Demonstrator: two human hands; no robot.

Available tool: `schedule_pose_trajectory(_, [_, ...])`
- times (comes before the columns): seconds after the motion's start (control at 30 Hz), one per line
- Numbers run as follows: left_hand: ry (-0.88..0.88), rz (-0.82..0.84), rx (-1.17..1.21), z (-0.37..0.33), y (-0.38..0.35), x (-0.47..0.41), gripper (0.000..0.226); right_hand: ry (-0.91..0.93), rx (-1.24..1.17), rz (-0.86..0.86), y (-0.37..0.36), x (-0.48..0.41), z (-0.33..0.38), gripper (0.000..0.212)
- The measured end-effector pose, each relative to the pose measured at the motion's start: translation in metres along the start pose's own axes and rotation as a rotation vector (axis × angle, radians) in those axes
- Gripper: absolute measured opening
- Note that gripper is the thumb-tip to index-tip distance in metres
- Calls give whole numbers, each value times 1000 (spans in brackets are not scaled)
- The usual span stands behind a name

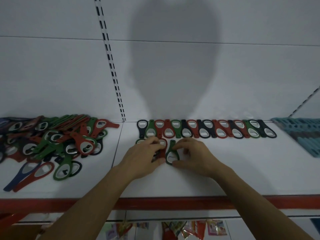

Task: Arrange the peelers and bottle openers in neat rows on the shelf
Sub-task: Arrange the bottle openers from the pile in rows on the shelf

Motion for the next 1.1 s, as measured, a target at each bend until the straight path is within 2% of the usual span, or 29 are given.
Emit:
schedule_pose_trajectory(0.4, [-1,45,55,0,9,-4,52,68,20,25,-2,-8,3,49])
schedule_pose_trajectory(0.43, [13,7,135,-1,14,-6,49,64,-9,7,-1,-7,2,49])
schedule_pose_trajectory(0.5, [86,-57,464,-4,23,-8,47,33,-173,-103,3,-5,2,41])
schedule_pose_trajectory(0.57, [157,-14,810,-9,24,-13,56,16,-423,-222,10,-4,6,30])
schedule_pose_trajectory(0.67, [177,124,1022,-27,16,-21,83,32,-584,-250,18,-10,17,20])
schedule_pose_trajectory(0.73, [192,155,1075,-37,15,-23,86,40,-581,-238,20,-13,19,12])
schedule_pose_trajectory(0.8, [199,38,950,-41,15,-24,77,-9,-606,-251,25,-13,13,10])
schedule_pose_trajectory(0.9, [171,-354,327,-29,20,-14,58,-151,-622,-280,35,-10,-9,13])
schedule_pose_trajectory(0.93, [129,-391,206,-28,17,-11,50,-193,-576,-276,38,-9,-18,15])
schedule_pose_trajectory(1.0, [48,-293,127,-29,5,-9,40,-276,-432,-235,37,-8,-31,14])
schedule_pose_trajectory(1.1, [-4,-157,82,-32,-13,-6,44,-319,-236,-194,24,-9,-35,17])
Point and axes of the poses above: each hand's wrist, its own x-axis away from the middle knuckle, its own y-axis out of the back of the hand, z = x × y, the point moved 4 cm from there along -x, towards the middle knuckle
